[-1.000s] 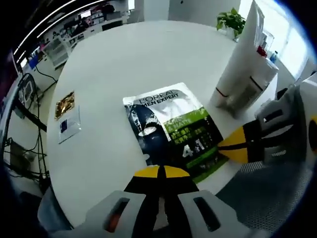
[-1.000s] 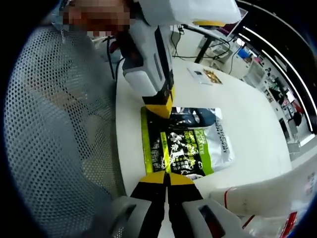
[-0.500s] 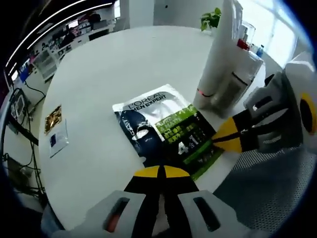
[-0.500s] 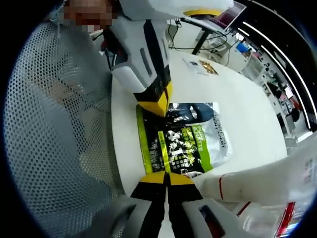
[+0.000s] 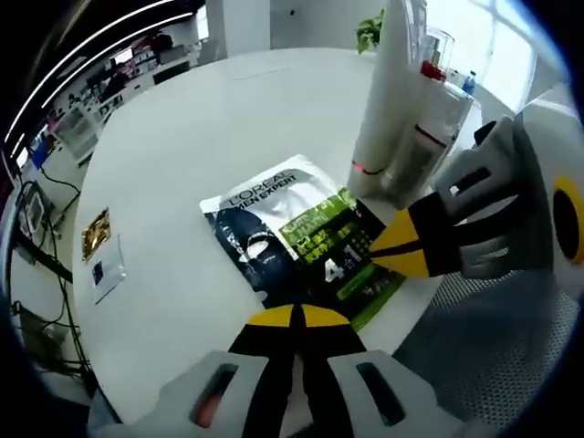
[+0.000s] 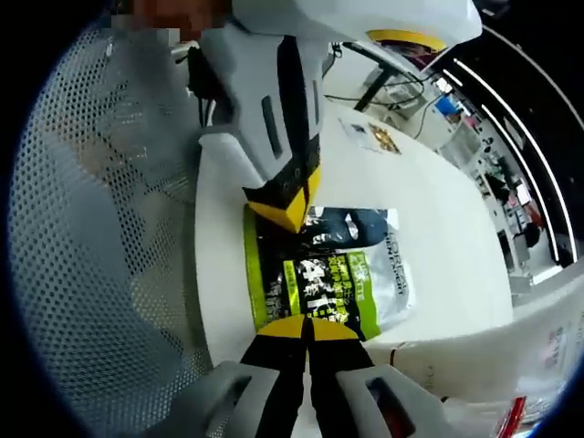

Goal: Arrange the skincare products in the storage area until every visible bottle or jar stands upright without overlapping.

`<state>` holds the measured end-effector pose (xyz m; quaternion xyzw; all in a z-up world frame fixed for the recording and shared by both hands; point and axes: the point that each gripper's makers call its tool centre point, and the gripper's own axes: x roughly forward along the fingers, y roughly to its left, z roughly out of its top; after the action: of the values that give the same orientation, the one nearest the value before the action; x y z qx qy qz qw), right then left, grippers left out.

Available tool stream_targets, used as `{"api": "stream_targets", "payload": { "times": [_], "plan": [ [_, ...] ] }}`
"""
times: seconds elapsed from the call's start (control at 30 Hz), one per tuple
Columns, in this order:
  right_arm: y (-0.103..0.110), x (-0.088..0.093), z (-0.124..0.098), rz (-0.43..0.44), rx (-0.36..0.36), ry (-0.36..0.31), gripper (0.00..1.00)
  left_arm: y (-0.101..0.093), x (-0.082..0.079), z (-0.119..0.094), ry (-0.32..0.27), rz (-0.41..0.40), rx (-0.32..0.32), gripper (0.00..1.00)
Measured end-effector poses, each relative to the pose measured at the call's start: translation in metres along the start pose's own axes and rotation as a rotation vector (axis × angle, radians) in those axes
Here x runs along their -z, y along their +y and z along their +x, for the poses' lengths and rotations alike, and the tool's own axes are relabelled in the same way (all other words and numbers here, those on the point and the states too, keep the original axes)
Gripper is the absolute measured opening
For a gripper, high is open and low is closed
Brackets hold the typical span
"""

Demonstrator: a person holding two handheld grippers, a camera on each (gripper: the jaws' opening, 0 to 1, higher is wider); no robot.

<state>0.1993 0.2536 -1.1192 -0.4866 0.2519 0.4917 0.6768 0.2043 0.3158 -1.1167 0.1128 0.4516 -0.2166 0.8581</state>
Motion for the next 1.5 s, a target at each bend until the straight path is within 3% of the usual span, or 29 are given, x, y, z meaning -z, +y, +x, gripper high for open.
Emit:
{"api": "stream_targets", "payload": {
  "times": [0.27,0.47,0.53,0.57,0.67,0.73,0.77,0.8,0.83,0.97,1.13,1.37,1.5],
  "plan": [
    [-0.001,0.006,-0.003,0.016,-0.009,0.028,0.00,-0.005,-0.002,0.001,-0.010,0.020,0.017,0.00],
    [0.000,0.008,-0.005,-0.031,-0.003,0.060,0.00,-0.006,-0.002,0.001,-0.010,0.052,0.006,0.00],
    [0.000,0.005,-0.005,-0.047,-0.001,0.037,0.00,-0.006,-0.002,0.001,-0.008,0.056,0.002,0.00],
    [-0.004,-0.004,-0.004,-0.075,0.027,-0.014,0.00,-0.005,-0.002,0.001,-0.007,0.059,0.001,0.00],
    [-0.008,-0.013,-0.005,-0.127,0.072,-0.040,0.00,-0.006,-0.002,0.001,-0.008,0.063,-0.002,0.00],
    [-0.003,-0.013,0.000,-0.138,0.056,-0.035,0.00,-0.005,-0.002,0.001,-0.009,0.064,-0.004,0.00],
    [0.005,-0.005,0.002,-0.137,0.014,0.007,0.00,-0.005,-0.002,0.001,-0.009,0.064,-0.004,0.00],
    [-0.001,-0.009,0.001,-0.144,0.062,-0.021,0.00,-0.005,-0.002,0.001,-0.011,0.062,-0.004,0.00],
    [0.001,-0.008,0.001,-0.180,0.045,-0.012,0.00,-0.005,-0.002,0.001,-0.011,0.061,-0.005,0.00],
    [0.000,-0.006,-0.001,-0.157,0.037,-0.022,0.00,-0.005,-0.002,0.001,-0.015,0.060,-0.008,0.00],
    [-0.001,-0.004,-0.001,-0.037,0.007,-0.046,0.00,-0.005,-0.002,0.001,-0.017,0.052,-0.012,0.00],
    [0.000,-0.002,-0.002,-0.056,0.008,-0.035,0.00,-0.005,-0.003,0.001,-0.013,0.053,-0.020,0.00],
    [-0.003,0.002,-0.003,-0.046,0.016,0.010,0.00,0.002,-0.002,-0.005,0.034,0.024,-0.055,0.12]
  ]
}}
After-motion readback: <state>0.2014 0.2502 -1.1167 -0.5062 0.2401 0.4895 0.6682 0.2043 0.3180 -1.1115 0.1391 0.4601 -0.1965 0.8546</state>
